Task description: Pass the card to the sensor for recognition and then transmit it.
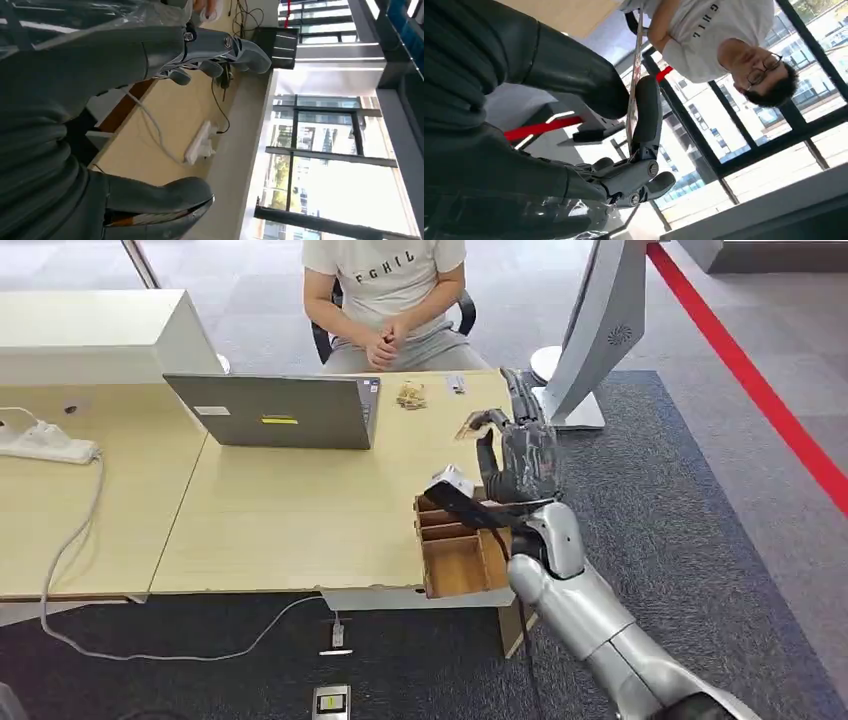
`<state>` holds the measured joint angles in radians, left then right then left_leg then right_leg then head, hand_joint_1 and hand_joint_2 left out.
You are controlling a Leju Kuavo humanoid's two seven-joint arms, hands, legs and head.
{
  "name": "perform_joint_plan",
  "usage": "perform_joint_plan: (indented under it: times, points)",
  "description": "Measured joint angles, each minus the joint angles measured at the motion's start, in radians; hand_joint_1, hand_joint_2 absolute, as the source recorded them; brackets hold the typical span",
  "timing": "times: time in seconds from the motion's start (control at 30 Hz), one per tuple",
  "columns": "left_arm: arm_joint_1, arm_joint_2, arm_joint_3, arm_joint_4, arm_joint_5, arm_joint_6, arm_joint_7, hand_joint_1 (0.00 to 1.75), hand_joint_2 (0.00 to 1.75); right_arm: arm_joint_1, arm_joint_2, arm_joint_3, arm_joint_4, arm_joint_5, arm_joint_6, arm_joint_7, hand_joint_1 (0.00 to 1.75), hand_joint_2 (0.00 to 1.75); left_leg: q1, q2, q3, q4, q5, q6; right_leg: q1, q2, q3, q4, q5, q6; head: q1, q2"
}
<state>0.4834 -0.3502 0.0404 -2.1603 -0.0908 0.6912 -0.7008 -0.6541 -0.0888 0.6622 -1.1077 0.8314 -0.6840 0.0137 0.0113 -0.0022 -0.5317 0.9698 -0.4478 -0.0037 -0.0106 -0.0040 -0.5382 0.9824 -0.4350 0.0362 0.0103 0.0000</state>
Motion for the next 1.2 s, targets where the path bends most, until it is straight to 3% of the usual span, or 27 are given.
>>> perform_joint_plan:
  times: [0.43,0.9,1.2]
  points:
    - [-0.007,0.000,0.009,0.011,0.003,0.000,0.000,0.00,1.75,-0.117,0.182,-0.023,0.285,0.243,0.000,0.043,1.75,1.75,0.000,0.000,0.000,0.000,0.000,0.000,0.000,0.000,-0.001,0.000,0.000,0.000,0.000,0.000]
    - [0.019,0.001,-0.021,0.074,-0.059,0.000,0.001,0.00,1.75,-0.175,0.244,-0.046,0.437,0.254,0.000,0.076,1.75,1.75,0.000,0.000,-0.001,0.000,0.000,0.000,0.000,0.000,-0.001,0.000,0.000,0.000,0.000,0.000]
    - [0.054,0.000,-0.082,0.115,-0.124,0.000,0.000,0.00,1.75,-0.190,0.268,-0.047,0.485,0.254,0.000,0.076,1.75,1.75,0.000,0.001,-0.001,0.000,0.000,0.000,0.000,0.001,-0.002,0.000,0.000,0.000,0.000,0.000]
